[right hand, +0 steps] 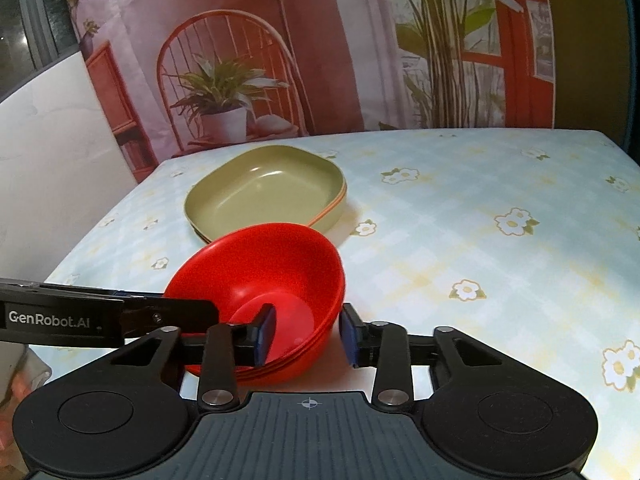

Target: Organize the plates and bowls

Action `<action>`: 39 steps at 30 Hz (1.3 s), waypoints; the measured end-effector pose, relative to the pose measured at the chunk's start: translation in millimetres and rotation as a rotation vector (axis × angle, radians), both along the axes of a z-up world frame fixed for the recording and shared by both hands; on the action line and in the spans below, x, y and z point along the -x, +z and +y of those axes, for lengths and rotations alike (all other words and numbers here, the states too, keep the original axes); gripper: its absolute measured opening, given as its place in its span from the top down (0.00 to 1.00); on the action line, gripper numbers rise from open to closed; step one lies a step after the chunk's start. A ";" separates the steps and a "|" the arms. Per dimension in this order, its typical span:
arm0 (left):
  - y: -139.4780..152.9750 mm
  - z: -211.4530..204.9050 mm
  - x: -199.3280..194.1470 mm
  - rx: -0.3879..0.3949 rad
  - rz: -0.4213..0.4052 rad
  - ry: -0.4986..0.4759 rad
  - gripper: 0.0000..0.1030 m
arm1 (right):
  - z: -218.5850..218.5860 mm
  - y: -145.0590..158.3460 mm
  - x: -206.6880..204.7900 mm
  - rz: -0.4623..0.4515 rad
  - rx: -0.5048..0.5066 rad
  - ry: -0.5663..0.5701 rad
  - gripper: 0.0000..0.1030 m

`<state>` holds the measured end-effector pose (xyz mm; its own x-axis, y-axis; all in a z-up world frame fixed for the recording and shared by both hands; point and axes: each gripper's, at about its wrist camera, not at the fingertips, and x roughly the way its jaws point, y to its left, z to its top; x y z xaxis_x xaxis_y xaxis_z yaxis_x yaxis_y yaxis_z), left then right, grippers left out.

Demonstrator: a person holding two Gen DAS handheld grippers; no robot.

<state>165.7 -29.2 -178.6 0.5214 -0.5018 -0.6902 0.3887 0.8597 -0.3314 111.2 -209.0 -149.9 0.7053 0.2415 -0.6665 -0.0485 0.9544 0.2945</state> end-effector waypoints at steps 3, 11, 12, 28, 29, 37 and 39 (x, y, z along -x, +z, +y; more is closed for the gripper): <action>0.3 2.2 -0.4 0.004 0.003 0.010 0.64 | 0.2 0.6 0.2 0.002 0.006 0.001 0.72; 5.1 2.6 2.9 0.001 -0.017 0.005 0.64 | -2.3 0.9 1.1 0.007 -0.004 -0.003 0.77; 5.5 3.1 3.1 0.002 -0.018 0.004 0.64 | -2.9 1.3 1.3 0.006 -0.005 -0.004 0.77; 27.4 7.6 12.4 0.005 -0.078 -0.012 0.64 | -3.1 21.1 5.2 -0.021 0.010 -0.006 0.77; 29.4 8.1 13.0 0.005 -0.084 -0.012 0.64 | -3.0 23.3 5.3 -0.025 0.011 -0.005 0.77; 42.7 13.0 12.0 0.012 -0.114 -0.008 0.64 | -1.0 41.1 -0.1 -0.049 0.010 0.006 0.77; 45.9 13.6 10.7 0.011 -0.122 -0.006 0.64 | -0.5 44.7 -3.0 -0.053 0.007 0.009 0.77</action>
